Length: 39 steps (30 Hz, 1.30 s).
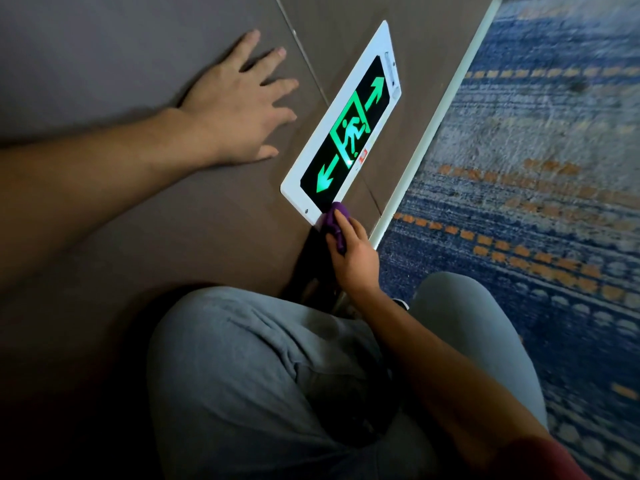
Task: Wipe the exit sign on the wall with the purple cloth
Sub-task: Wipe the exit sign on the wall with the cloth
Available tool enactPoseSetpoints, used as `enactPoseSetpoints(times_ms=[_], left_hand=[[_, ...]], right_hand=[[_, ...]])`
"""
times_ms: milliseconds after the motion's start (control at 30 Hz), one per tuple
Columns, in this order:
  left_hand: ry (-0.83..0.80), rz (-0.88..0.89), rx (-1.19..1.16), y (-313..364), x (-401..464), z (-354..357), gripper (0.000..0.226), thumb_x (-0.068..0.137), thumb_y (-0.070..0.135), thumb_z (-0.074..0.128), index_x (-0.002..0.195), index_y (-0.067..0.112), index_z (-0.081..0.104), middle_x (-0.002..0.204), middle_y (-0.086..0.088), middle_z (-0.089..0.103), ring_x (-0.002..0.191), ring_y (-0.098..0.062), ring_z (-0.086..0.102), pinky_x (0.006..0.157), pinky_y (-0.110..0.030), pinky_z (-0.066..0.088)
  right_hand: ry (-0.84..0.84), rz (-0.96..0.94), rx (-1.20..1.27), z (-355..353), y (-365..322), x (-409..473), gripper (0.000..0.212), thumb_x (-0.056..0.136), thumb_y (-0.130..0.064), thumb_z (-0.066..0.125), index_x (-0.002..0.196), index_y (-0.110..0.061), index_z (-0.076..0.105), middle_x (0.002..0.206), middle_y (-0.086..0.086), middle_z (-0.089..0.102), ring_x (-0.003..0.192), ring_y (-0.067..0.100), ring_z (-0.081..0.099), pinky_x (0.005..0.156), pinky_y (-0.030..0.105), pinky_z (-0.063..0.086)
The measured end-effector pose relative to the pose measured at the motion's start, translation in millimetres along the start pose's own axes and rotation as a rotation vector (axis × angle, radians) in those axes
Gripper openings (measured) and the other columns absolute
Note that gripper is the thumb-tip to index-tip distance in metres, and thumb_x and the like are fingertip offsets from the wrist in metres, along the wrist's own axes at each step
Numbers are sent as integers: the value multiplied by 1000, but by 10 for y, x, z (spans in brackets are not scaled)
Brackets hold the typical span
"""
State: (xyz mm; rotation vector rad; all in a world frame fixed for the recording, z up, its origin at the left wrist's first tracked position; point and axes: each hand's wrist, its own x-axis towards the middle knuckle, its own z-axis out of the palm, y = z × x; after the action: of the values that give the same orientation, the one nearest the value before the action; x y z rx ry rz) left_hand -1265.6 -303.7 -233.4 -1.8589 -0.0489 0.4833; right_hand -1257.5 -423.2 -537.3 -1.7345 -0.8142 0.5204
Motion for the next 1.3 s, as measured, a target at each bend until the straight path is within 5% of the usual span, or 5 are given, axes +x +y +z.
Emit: enactPoseSetpoints(times_ms=[367, 533, 867, 1167, 1300], left_hand=[[-31, 10, -51, -8, 35, 10, 71, 89, 71, 46, 151, 37, 43, 166, -8, 26, 155, -39, 13, 124, -60, 9], [-30, 6, -70, -3, 34, 9, 70, 89, 71, 46, 151, 37, 42, 167, -6, 25, 156, -38, 11, 125, -59, 8], [71, -21, -137, -85, 303, 92, 73, 85, 68, 58, 149, 36, 45, 168, -9, 20, 155, -41, 7, 124, -59, 12], [77, -49, -50, -124, 695, 212, 79, 87, 72, 48, 153, 30, 41, 167, -15, 20, 155, -45, 3, 124, -59, 8], [43, -114, -12, -111, 772, 169, 83, 88, 78, 36, 155, 30, 37, 166, -17, 22, 154, -46, 3, 122, -64, 7]], right_hand=[[39, -96, 213, 222, -411, -58, 53, 98, -33, 68, 149, -34, 53, 167, 1, 36, 147, 21, 46, 110, 21, 34], [39, 228, 373, 209, -339, 84, 52, 101, -32, 64, 151, -34, 51, 166, -1, 39, 147, 19, 44, 98, 10, 28], [37, 369, 624, 119, -431, 278, 47, 99, -26, 67, 145, -29, 57, 151, 1, 58, 138, 18, 53, 122, 37, 37], [42, 281, 506, -74, -282, 853, 46, 101, -20, 65, 146, -27, 57, 153, 0, 55, 137, 18, 53, 119, 29, 38], [34, 313, 535, -140, -256, 993, 45, 102, -21, 63, 146, -30, 57, 153, -1, 55, 136, 22, 55, 119, 39, 43]])
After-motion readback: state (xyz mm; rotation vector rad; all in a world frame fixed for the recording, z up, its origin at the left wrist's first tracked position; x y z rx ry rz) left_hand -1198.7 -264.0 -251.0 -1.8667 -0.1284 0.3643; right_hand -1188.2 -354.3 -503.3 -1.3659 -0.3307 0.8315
